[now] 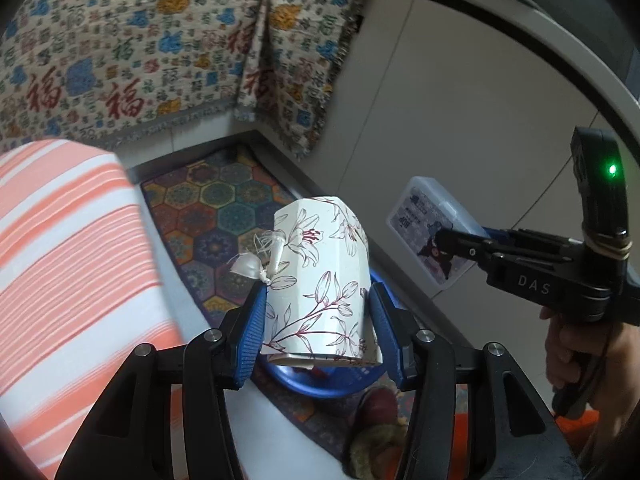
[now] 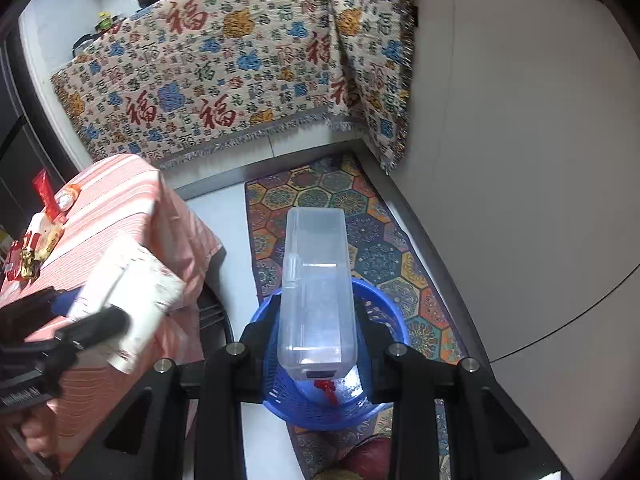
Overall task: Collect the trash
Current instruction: 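Carry the paper cup and clear box over the blue wastebasket with both tools, then open both tools to drop the cup and box into the wastebasket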
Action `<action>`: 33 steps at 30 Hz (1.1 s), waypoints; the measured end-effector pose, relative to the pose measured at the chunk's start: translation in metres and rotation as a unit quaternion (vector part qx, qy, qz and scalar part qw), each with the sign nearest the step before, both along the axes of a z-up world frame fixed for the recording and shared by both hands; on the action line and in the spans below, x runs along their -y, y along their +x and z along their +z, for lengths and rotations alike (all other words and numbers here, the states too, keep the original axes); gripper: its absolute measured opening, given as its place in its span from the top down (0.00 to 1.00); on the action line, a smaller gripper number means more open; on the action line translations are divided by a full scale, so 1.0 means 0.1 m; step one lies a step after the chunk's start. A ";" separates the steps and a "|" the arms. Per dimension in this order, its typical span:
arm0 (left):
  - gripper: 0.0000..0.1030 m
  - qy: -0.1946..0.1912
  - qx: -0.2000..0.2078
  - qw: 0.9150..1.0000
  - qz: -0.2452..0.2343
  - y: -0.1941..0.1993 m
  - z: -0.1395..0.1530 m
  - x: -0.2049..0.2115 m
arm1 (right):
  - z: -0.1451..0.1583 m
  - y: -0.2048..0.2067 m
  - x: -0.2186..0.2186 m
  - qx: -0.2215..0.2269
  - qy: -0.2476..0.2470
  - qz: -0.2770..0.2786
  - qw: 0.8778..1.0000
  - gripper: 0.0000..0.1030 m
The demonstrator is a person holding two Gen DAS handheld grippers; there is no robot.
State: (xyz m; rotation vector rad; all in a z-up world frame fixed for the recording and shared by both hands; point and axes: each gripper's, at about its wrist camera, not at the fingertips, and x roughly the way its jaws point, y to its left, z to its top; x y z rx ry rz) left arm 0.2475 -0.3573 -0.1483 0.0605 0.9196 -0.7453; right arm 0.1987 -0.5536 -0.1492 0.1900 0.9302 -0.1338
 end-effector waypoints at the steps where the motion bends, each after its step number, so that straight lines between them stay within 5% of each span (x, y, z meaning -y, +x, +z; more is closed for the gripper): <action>1: 0.49 0.003 0.000 1.000 -0.003 0.02 -0.03 0.07 | -0.02 0.01 0.04 -0.003 0.001 -0.003 1.000 0.69; 18: 0.47 0.024 -0.012 0.999 -0.020 0.17 -0.50 0.48 | -0.41 0.14 0.49 -0.031 0.030 -0.032 0.999 0.68; 22: 0.16 0.033 -0.009 0.999 -0.028 0.21 -0.63 0.58 | -0.51 0.16 0.56 -0.032 0.053 -0.039 0.997 0.59; 23: 0.16 0.036 -0.003 0.999 -0.027 0.20 -0.66 0.59 | -0.54 0.16 0.59 -0.033 0.057 -0.043 0.997 0.45; 24: 0.16 0.039 -0.003 0.999 -0.028 0.21 -0.67 0.60 | -0.54 0.14 0.60 -0.030 0.056 -0.047 0.997 0.42; 33: 0.16 0.035 0.025 0.999 0.003 0.12 -0.33 0.24 | -0.27 0.11 0.53 0.010 0.057 -0.032 0.998 0.42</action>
